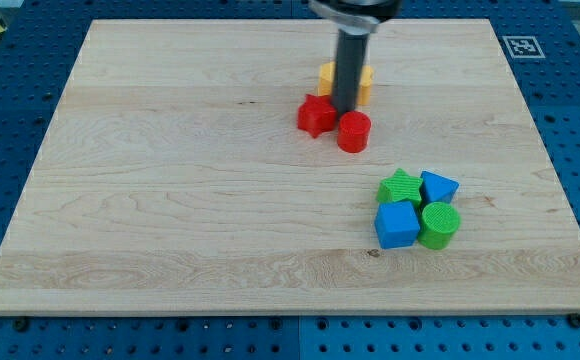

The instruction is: Move the red star away from the red circle

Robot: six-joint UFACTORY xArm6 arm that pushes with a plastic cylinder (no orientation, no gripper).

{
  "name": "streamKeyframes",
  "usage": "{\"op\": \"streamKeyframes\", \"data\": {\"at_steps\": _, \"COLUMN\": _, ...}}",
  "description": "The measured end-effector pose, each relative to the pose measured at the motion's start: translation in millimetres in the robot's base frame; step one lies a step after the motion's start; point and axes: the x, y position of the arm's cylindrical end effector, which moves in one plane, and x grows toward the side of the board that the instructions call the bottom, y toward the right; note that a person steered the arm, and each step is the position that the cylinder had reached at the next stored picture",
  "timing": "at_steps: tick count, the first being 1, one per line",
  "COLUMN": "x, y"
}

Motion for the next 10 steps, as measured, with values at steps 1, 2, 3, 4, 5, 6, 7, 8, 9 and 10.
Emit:
{"op": "streamKeyframes", "data": {"at_steps": 1, "x": 0, "y": -48}}
{"op": "streamKeyframes", "data": {"at_steps": 2, "x": 2, "y": -63}}
{"op": "streamKeyframes", "data": {"at_steps": 3, "x": 29, "y": -62}}
{"op": "streamKeyframes", "data": {"at_steps": 4, "x": 47, "y": -60}}
{"op": "streamKeyframes", "data": {"at_steps": 5, "x": 46, "y": -107}}
{"op": "streamKeyframes", "data": {"at_steps": 6, "x": 24, "y": -168}}
{"op": "streamKeyframes", "data": {"at_steps": 7, "x": 38, "y": -174}}
{"op": "streamKeyframes", "data": {"at_steps": 8, "x": 45, "y": -197}}
{"op": "streamKeyframes", "data": {"at_steps": 9, "x": -9, "y": -229}}
{"op": "streamKeyframes", "data": {"at_steps": 10, "x": -73, "y": -239}}
